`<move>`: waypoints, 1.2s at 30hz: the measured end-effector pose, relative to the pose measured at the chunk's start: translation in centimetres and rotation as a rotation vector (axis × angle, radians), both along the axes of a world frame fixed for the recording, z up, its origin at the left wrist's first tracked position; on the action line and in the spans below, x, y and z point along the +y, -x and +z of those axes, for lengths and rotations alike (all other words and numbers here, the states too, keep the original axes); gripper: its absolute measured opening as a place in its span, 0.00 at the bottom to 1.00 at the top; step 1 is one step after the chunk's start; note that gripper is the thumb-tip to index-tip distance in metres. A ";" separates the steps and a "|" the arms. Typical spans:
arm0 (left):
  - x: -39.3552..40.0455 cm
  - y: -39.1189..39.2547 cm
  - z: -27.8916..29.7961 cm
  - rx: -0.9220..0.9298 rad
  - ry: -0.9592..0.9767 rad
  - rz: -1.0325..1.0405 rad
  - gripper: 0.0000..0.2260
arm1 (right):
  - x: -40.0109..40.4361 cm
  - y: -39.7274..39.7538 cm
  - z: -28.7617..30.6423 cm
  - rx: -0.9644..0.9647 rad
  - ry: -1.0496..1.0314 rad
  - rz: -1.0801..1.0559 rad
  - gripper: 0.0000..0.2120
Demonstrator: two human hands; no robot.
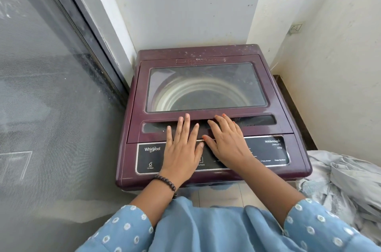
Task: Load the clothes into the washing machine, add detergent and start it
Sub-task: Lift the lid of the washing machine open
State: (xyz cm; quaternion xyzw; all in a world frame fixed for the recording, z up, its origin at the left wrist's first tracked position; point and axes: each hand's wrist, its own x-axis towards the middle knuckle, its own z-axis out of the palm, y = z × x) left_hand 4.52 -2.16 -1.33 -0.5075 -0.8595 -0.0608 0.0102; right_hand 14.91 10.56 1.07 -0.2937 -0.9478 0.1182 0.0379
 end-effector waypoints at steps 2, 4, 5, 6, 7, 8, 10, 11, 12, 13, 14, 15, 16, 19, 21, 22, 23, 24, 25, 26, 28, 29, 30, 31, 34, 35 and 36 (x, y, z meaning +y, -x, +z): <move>-0.1 -0.6 -0.1 -0.021 0.019 0.026 0.28 | 0.1 -0.5 0.2 -0.016 0.015 0.022 0.32; 0.0 -1.1 0.1 -0.052 0.035 0.048 0.30 | 0.3 -0.8 0.4 -0.048 0.018 0.056 0.34; 0.1 -1.3 0.3 -0.061 0.041 0.056 0.30 | 0.4 -1.0 0.4 -0.052 0.009 0.070 0.34; 0.3 -1.3 0.5 -0.067 0.053 0.064 0.31 | 0.5 -1.1 0.5 -0.054 -0.006 0.081 0.33; 0.5 -1.3 0.9 -0.071 0.063 0.072 0.31 | 0.6 -1.1 0.4 -0.056 -0.021 0.087 0.32; 0.8 -1.3 1.2 -0.076 0.076 0.080 0.30 | 0.6 -1.0 0.4 -0.054 -0.034 0.088 0.31; 1.3 -1.1 1.7 -0.097 0.116 0.095 0.26 | 0.8 -0.9 0.4 -0.067 -0.044 0.089 0.29; 1.5 -1.1 1.8 -0.112 0.122 0.102 0.24 | 0.9 -0.9 0.5 -0.080 -0.040 0.090 0.29; 1.6 -1.2 2.0 -0.126 0.115 0.109 0.23 | 0.9 -0.8 0.5 -0.087 -0.036 0.089 0.30; 1.8 -1.3 2.2 -0.133 0.105 0.116 0.22 | 1.0 -0.8 0.6 -0.087 -0.032 0.088 0.30; 1.9 -1.3 2.4 -0.135 0.105 0.123 0.22 | 1.1 -0.7 0.6 -0.086 -0.029 0.087 0.30; 2.0 -1.3 2.4 -0.134 0.111 0.131 0.22 | 1.2 -0.7 0.7 -0.086 -0.025 0.089 0.29; 2.2 -1.3 2.6 -0.135 0.116 0.138 0.21 | 1.4 -0.7 0.7 -0.085 -0.020 0.091 0.27; 2.5 -1.3 3.0 -0.133 0.119 0.150 0.20 | 1.8 -0.6 1.0 -0.079 0.015 0.105 0.23; 2.7 -1.3 3.2 -0.117 0.129 0.154 0.20 | 2.0 -0.6 1.1 -0.073 0.031 0.117 0.22; 2.8 -1.4 3.3 -0.111 0.135 0.157 0.21 | 2.1 -0.6 1.2 -0.067 0.040 0.120 0.22; 2.8 -1.4 3.4 -0.107 0.137 0.161 0.21 | 2.1 -0.6 1.3 -0.061 0.049 0.120 0.21; 2.9 -1.5 3.6 -0.106 0.136 0.165 0.21 | 2.1 -0.6 1.5 -0.059 0.054 0.120 0.21; 3.0 -1.5 3.8 -0.106 0.132 0.171 0.21 | 2.2 -0.6 1.7 -0.058 0.055 0.121 0.21; 3.1 -1.5 4.0 -0.107 0.125 0.177 0.21 | 2.3 -0.6 2.0 -0.052 0.054 0.123 0.20; 3.3 -1.5 4.7 -0.105 0.096 0.186 0.21 | 2.5 -0.5 2.8 -0.032 0.052 0.128 0.20; 3.5 -1.5 5.1 -0.102 0.080 0.191 0.21 | 2.6 -0.4 3.3 -0.019 0.053 0.130 0.20; 3.6 -1.4 5.5 -0.099 0.066 0.194 0.21 | 2.8 -0.4 3.8 -0.005 0.053 0.131 0.20; 3.8 -1.4 6.0 -0.095 0.051 0.198 0.22 | 2.9 -0.3 4.2 0.013 0.055 0.131 0.20; 4.2 -1.2 7.5 -0.079 -0.018 0.206 0.26 | 3.3 0.1 5.7 0.059 0.030 0.130 0.19; 4.4 -1.1 8.0 -0.068 -0.046 0.210 0.27 | 3.5 0.3 6.1 0.076 0.006 0.131 0.18; 4.6 -0.9 8.3 -0.046 -0.076 0.213 0.28 | 3.7 0.4 6.6 0.095 -0.020 0.134 0.18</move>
